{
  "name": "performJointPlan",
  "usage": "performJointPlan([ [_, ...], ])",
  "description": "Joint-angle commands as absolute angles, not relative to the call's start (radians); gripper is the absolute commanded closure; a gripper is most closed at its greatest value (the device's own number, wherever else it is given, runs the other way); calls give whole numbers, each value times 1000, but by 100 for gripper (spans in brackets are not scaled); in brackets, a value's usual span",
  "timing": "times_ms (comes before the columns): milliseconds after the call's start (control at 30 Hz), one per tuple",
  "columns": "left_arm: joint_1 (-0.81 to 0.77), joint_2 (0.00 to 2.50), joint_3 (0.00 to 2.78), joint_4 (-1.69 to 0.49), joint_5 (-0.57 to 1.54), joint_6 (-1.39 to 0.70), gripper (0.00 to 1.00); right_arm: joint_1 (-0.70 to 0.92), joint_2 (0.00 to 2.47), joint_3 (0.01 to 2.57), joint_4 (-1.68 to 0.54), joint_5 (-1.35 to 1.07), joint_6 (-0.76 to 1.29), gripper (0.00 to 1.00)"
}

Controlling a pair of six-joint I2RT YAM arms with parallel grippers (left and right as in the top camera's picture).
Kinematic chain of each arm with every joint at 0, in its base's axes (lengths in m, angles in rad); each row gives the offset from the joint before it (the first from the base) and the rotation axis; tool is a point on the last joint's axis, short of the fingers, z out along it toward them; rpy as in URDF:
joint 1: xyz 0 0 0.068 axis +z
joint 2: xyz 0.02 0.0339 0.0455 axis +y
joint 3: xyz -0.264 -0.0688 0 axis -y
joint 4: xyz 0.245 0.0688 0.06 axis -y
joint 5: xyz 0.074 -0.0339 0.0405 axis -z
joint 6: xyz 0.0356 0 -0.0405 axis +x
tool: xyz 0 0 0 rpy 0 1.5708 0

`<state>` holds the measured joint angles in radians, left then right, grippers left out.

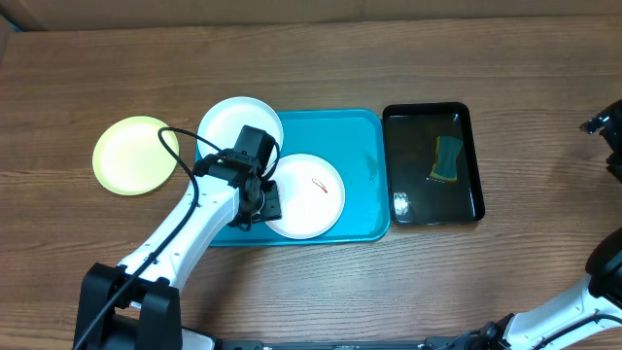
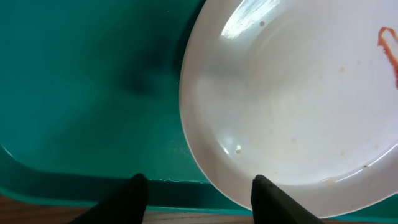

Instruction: Clean dirty plates on tray and stack at the side

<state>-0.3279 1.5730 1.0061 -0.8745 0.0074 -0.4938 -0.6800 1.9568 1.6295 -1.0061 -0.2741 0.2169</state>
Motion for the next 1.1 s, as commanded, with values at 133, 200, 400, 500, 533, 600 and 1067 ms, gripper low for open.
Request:
performJointPlan([
  [133, -336, 1584, 976, -873, 23, -520, 38, -680, 1940, 1643, -1000, -279, 221, 0],
  [200, -336, 1584, 958, -856, 19, -532, 39, -680, 1940, 1643, -1000, -279, 221, 0],
  [400, -336, 1584, 875, -750, 19, -559, 48, -680, 1940, 1643, -1000, -279, 221, 0],
  [500, -336, 1584, 844, -700, 20, -566, 49, -680, 1940, 1643, -1000, -279, 221, 0],
  [533, -336, 1584, 839, -691, 19, -566, 51, -680, 1940, 1643, -1000, -279, 221, 0],
  [600, -336, 1584, 831, -674, 20, -566, 53, -680, 1940, 1643, -1000, -279, 221, 0],
  [1067, -387, 1584, 820, -593, 26, -561, 73, -680, 1940, 1643, -1000, -279, 221, 0],
])
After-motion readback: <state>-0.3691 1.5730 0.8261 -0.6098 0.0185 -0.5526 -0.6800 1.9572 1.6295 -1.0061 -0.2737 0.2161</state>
